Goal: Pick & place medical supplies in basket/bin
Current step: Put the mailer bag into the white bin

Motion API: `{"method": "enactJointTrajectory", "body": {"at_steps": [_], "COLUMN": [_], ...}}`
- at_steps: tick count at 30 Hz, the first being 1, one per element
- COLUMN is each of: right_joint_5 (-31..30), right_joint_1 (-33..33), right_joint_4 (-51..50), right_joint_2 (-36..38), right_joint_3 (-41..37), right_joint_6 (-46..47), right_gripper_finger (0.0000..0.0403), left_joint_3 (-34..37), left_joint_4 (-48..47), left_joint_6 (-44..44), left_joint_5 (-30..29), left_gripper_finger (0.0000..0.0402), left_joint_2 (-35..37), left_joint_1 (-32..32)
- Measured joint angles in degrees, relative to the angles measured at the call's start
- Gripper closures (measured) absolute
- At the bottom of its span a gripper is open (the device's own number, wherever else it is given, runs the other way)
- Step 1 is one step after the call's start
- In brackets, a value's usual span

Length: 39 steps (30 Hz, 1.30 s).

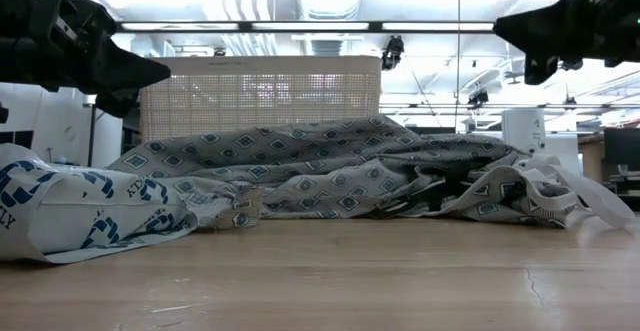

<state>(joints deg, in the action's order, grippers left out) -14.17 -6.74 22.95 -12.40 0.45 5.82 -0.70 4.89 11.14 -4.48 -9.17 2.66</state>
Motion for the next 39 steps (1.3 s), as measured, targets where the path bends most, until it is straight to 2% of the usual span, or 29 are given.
{"method": "enactJointTrajectory", "body": {"at_steps": [6,10,14,20,24,27,32,36,39], "right_joint_5": [-5.53,-6.21,-7.17,-7.36,-10.06,-11.37,-11.54,-11.54,-11.54], "right_joint_1": [0.00,0.00,0.00,0.00,0.00,0.00,0.00,0.00,0.00], "right_joint_4": [0.06,0.07,0.07,-0.01,0.00,-0.01,0.01,0.01,0.03], "right_joint_2": [0.42,0.22,0.28,0.19,0.17,0.17,0.15,0.15,0.15], "right_joint_3": [0.13,0.16,0.16,0.16,0.16,0.15,0.16,0.16,0.16], "right_joint_6": [2.01,3.36,6.90,7.61,7.74,7.72,7.74,7.74,7.74], "right_gripper_finger": [0.0369,0.0369,0.0369,0.0369,0.0369,0.0369,0.0369,0.0369,0.0369], "left_joint_3": [-1.24,-5.09,-10.48,-20.05,-27.26,-31.47,-39.51,-49.35,-57.11], "left_joint_4": [0.02,2.98,3.17,3.22,3.84,3.28,-6.04,-22.58,-37.01], "left_joint_6": [0.53,0.41,0.35,0.21,-0.09,-1.91,-3.80,-3.61,-3.61], "left_joint_5": [3.03,2.98,3.10,2.79,-2.66,-0.64,14.63,19.21,19.64], "left_gripper_finger": [0.0332,0.0280,0.0246,0.0235,0.0235,0.0235,0.0235,0.0235,0.0235], "left_joint_2": [-0.52,-1.13,-1.74,-4.03,-7.14,-10.39,-17.46,-23.06,-27.73], "left_joint_1": [-0.02,-0.02,-0.02,0.00,0.02,0.01,-0.10,-0.11,-0.13]}}
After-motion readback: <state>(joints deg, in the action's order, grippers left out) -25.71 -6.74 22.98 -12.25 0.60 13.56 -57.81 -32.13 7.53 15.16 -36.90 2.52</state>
